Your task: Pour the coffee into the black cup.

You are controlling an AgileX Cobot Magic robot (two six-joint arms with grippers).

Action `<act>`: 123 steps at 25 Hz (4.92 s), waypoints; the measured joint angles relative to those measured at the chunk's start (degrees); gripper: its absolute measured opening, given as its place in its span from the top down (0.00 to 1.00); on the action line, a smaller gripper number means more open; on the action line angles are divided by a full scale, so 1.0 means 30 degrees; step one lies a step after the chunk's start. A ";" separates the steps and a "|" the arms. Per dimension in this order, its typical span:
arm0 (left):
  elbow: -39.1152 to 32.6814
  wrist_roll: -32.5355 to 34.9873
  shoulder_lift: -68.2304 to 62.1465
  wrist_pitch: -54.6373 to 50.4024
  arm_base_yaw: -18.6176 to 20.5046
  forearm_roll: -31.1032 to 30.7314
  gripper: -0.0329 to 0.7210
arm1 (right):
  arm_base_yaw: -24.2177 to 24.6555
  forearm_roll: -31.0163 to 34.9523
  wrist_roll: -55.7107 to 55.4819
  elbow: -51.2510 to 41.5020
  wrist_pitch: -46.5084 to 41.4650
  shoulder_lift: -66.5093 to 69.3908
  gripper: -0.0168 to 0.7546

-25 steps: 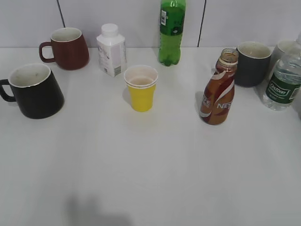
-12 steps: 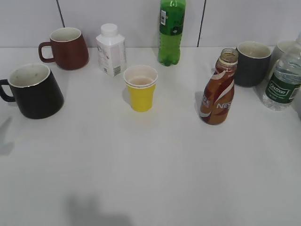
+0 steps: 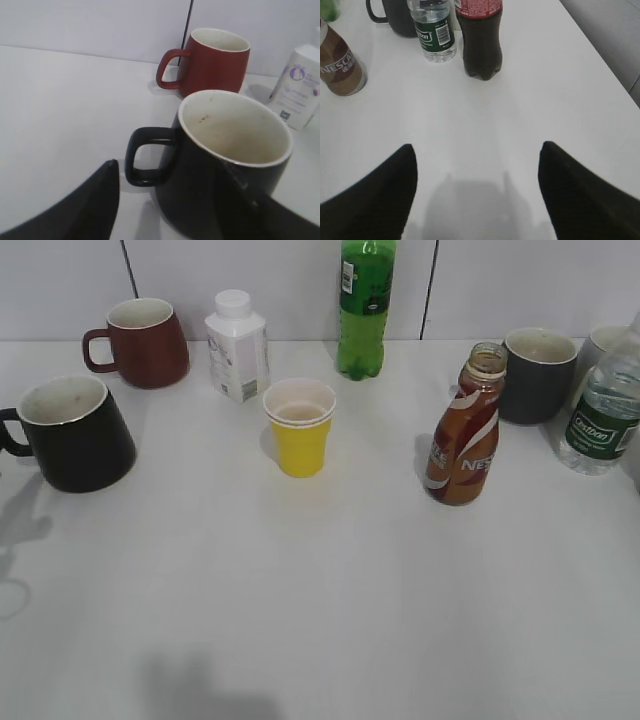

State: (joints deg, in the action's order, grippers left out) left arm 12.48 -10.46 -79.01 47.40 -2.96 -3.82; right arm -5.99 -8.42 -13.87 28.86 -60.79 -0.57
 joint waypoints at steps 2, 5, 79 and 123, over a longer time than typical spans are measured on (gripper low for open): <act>0.0000 0.0000 -0.1642 0.1744 0.0000 0.0060 0.36 | 0.0000 0.0000 0.0000 0.0000 0.0000 0.0000 0.22; 0.0000 0.0000 -0.3363 0.3533 0.0000 0.1032 0.36 | 0.0000 0.0000 0.0000 0.0000 0.0000 0.0000 0.22; 0.8240 0.0785 -1.0657 0.3218 0.4026 -0.8350 0.64 | 0.0000 0.0000 0.0000 0.0000 0.0000 0.0000 0.22; 0.8793 -0.3537 -0.9646 0.6350 -0.0132 -1.4295 0.90 | 0.0000 0.0000 0.0000 0.0000 0.0000 0.0000 0.22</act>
State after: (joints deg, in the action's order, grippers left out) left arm 38.86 -21.07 -107.95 66.45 -3.35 -46.70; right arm -5.99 -8.42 -13.87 28.86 -60.79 -0.57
